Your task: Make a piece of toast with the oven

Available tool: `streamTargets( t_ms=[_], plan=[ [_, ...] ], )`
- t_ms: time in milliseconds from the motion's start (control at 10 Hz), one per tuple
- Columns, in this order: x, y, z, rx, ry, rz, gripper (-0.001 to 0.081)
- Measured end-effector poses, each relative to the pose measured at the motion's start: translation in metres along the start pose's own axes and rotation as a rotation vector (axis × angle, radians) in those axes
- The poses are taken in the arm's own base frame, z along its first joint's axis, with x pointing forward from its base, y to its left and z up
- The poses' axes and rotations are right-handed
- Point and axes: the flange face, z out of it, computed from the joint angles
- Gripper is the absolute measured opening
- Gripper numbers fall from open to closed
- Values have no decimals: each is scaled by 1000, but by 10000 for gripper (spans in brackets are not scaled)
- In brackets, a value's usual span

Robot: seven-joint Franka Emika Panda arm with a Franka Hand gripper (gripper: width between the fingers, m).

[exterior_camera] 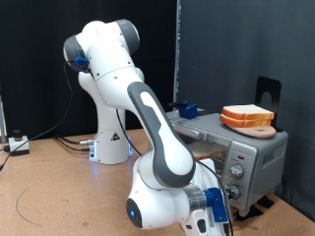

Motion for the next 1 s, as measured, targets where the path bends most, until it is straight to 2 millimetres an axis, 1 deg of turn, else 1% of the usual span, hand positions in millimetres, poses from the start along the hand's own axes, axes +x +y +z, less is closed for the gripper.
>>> streamTargets(
  t_ms=[100, 200, 300, 400, 500, 600, 700, 800, 900, 1000],
  plan=[
    [0, 0, 0, -3, -2, 7, 90],
    [2, -4, -1, 1, -5, 11, 111],
    [4, -11, -3, -1, -12, 25, 111],
    [6, -16, -5, -6, -22, 42, 322],
    [7, -22, -11, -18, -41, 68, 461],
    [7, -28, -24, -45, -56, 98, 461],
    [7, -32, -40, -86, -64, 136, 596],
    [7, -33, -58, -135, -64, 177, 596],
    [8, -34, -75, -168, -52, 209, 761],
    [7, -35, -92, -189, -44, 250, 761]
  ],
)
